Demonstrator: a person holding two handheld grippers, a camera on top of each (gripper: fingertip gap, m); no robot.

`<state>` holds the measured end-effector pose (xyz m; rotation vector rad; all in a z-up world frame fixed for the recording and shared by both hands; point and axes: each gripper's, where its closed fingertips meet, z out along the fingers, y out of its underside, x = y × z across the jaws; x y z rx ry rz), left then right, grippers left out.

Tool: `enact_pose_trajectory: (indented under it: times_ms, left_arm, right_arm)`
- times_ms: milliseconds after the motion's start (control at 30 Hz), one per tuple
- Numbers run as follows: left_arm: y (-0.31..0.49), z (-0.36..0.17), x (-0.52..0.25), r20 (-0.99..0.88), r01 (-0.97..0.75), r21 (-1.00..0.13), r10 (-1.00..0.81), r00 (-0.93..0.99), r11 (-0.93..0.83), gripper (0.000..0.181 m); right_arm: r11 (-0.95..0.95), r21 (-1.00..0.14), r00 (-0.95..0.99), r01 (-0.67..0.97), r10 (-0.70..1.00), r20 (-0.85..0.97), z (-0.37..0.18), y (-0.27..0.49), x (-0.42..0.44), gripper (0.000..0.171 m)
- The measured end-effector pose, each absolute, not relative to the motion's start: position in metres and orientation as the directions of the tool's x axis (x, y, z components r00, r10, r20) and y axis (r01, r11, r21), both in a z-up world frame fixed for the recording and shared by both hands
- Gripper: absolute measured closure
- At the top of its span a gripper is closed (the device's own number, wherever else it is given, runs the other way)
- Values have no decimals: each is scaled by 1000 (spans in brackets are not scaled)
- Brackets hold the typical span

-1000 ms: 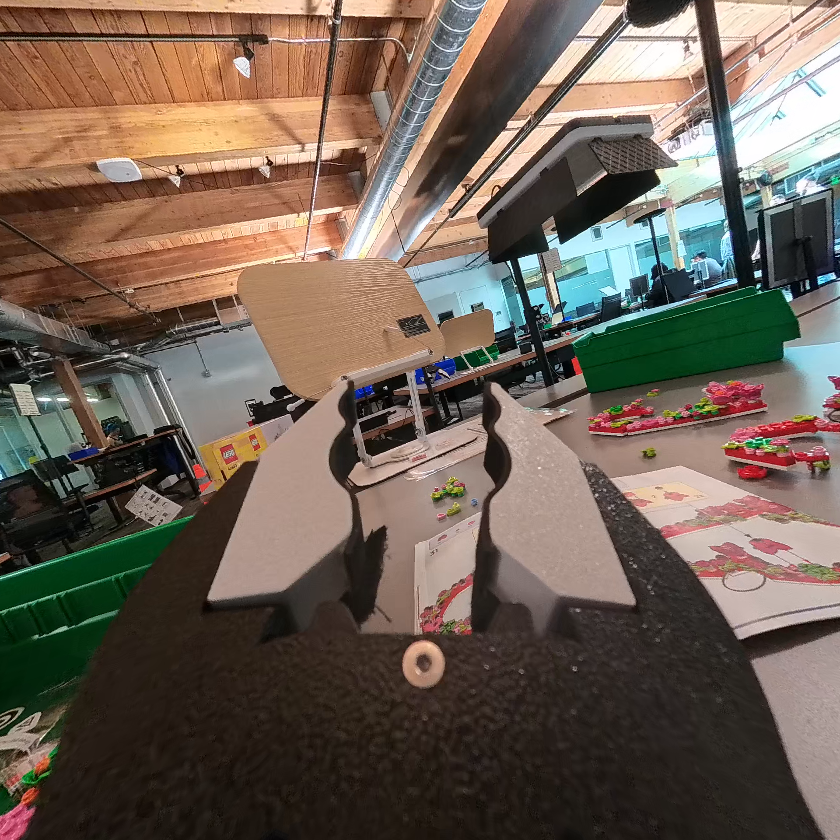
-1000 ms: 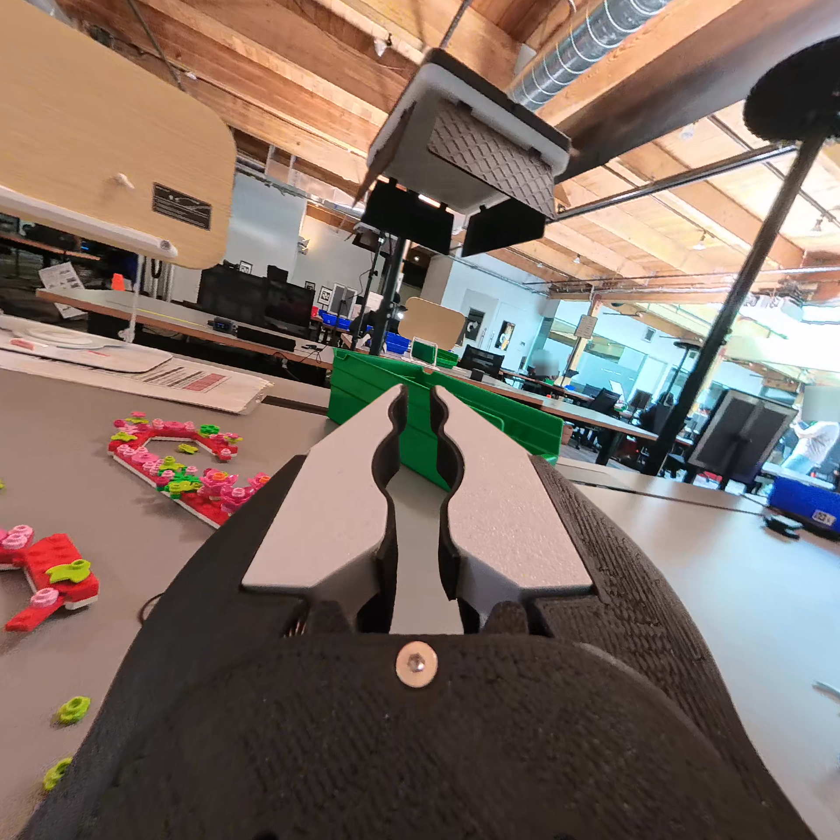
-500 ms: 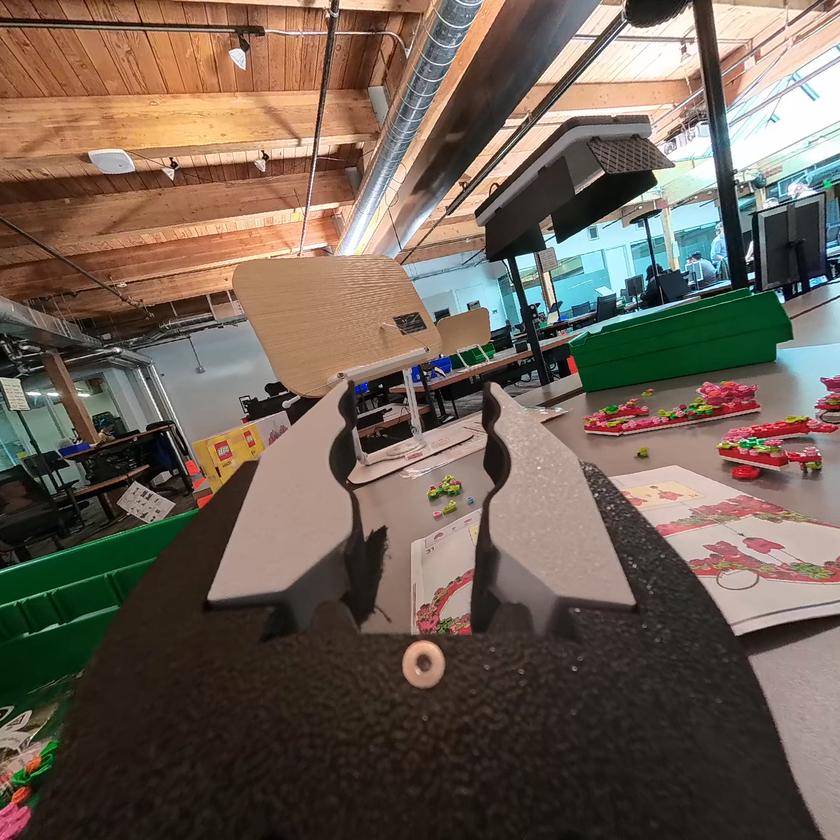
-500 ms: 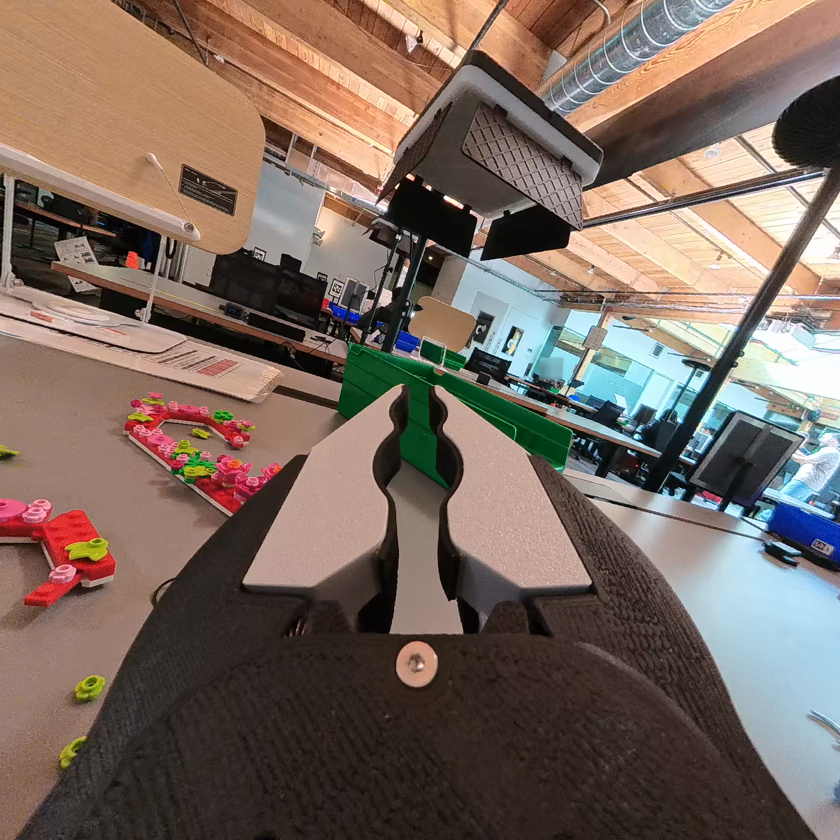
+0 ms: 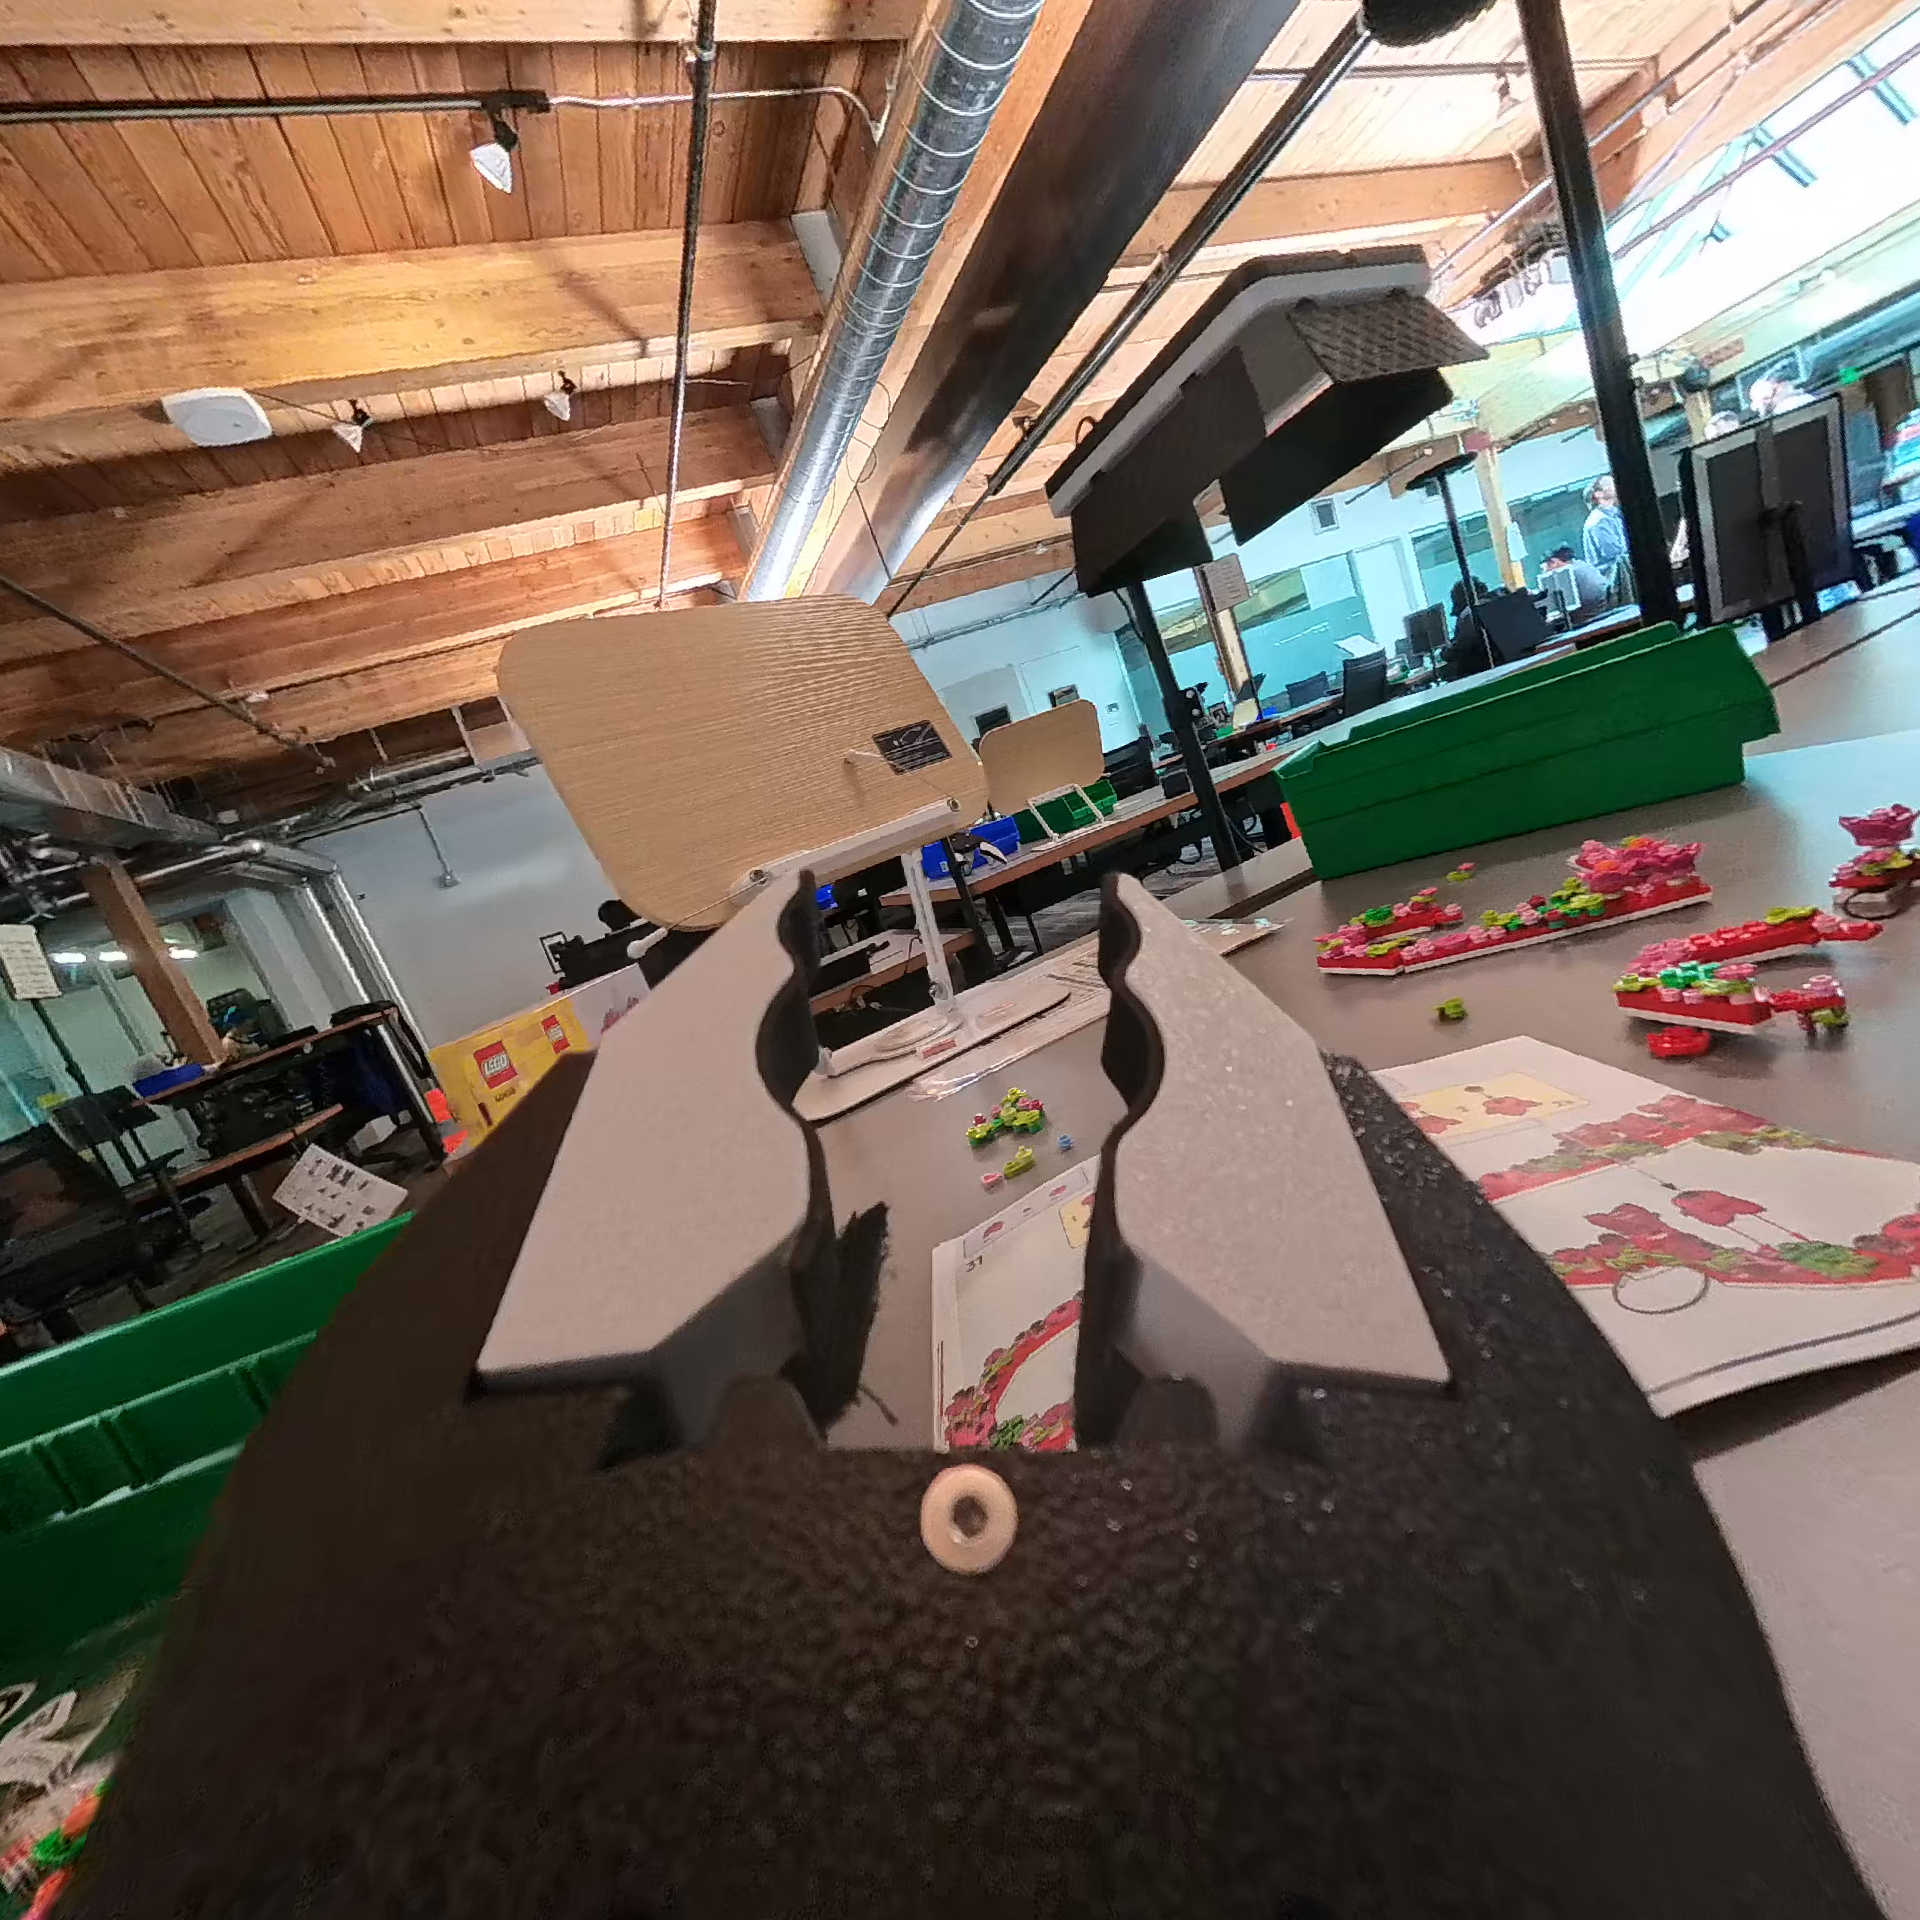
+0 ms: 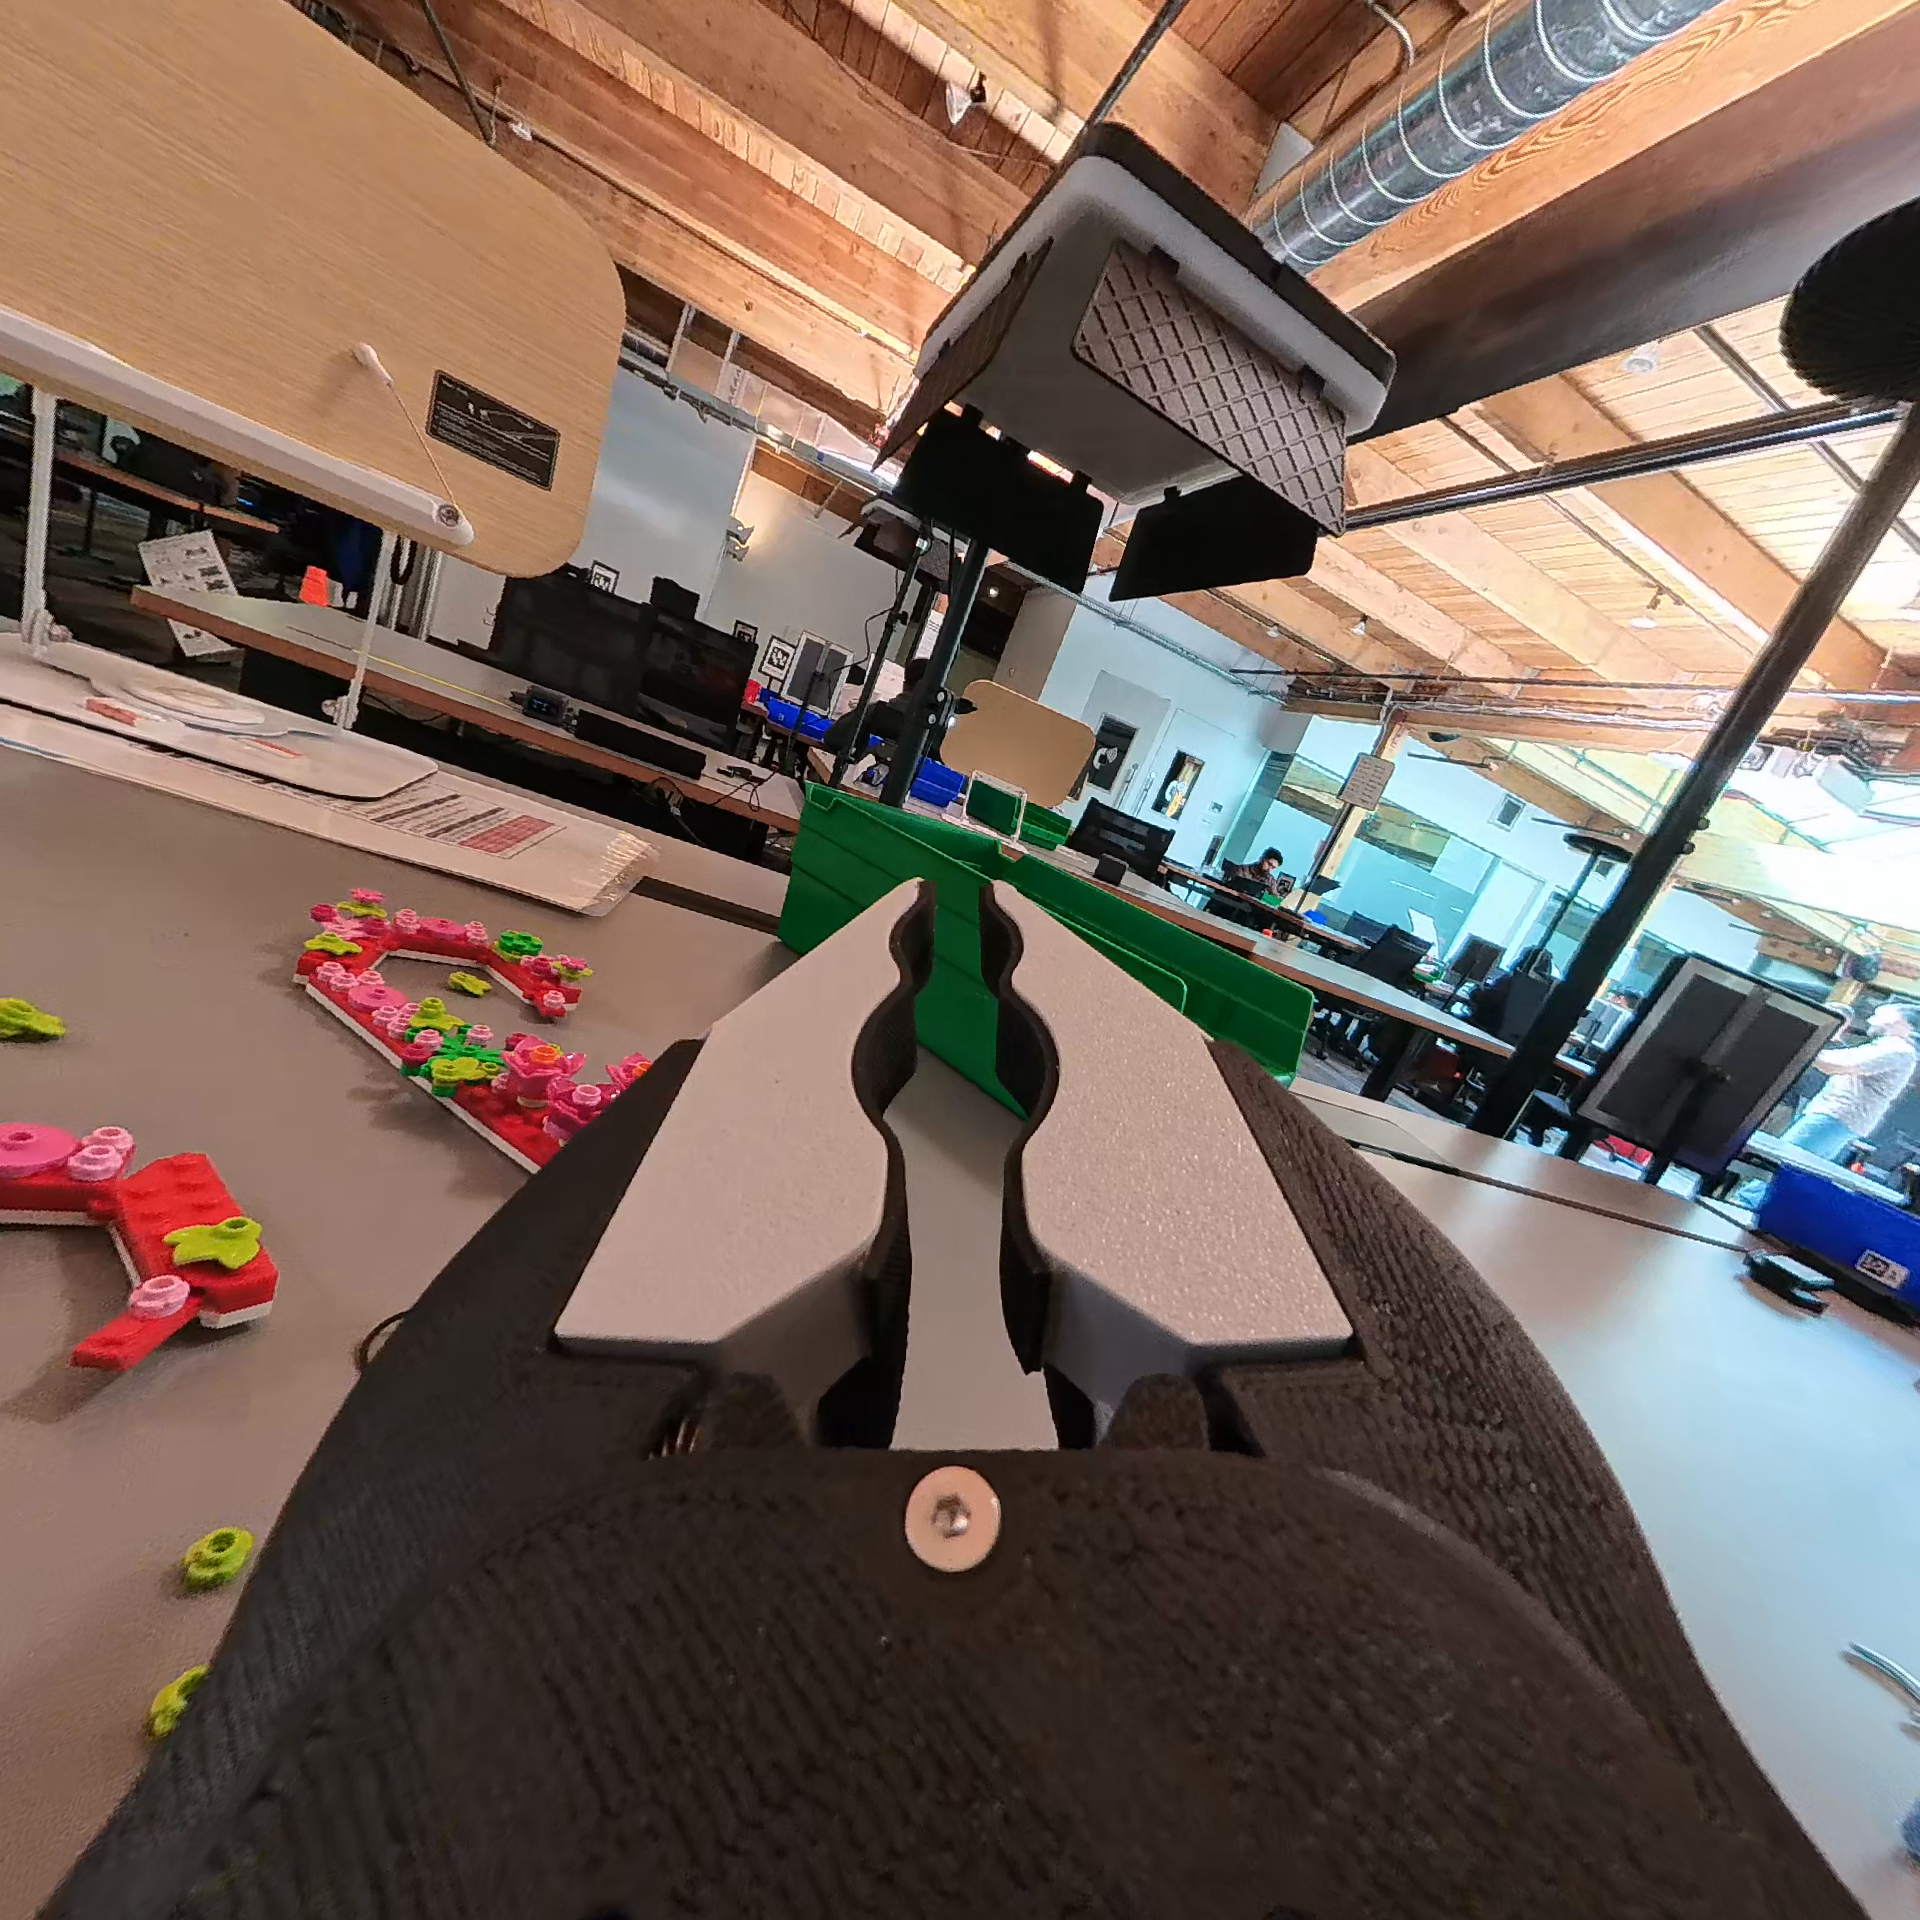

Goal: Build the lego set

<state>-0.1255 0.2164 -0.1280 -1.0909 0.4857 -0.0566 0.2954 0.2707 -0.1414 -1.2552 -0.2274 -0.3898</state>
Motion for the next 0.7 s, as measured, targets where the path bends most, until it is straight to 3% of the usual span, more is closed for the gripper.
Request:
enact_pose_trajectory:
  times_ms: [433,700]
  left_arm:
    - [202,-126,-110,-448,-248,-807,-282,849,535,150]
    - [201,-126,-118,-358,-159,-852,-335,871,498,161]
  right_arm:
    - [234,-857,886,459,-184,425,-144,272,295,165]
    - [77,-850,819,522,-325,473,-155,279,322,157]
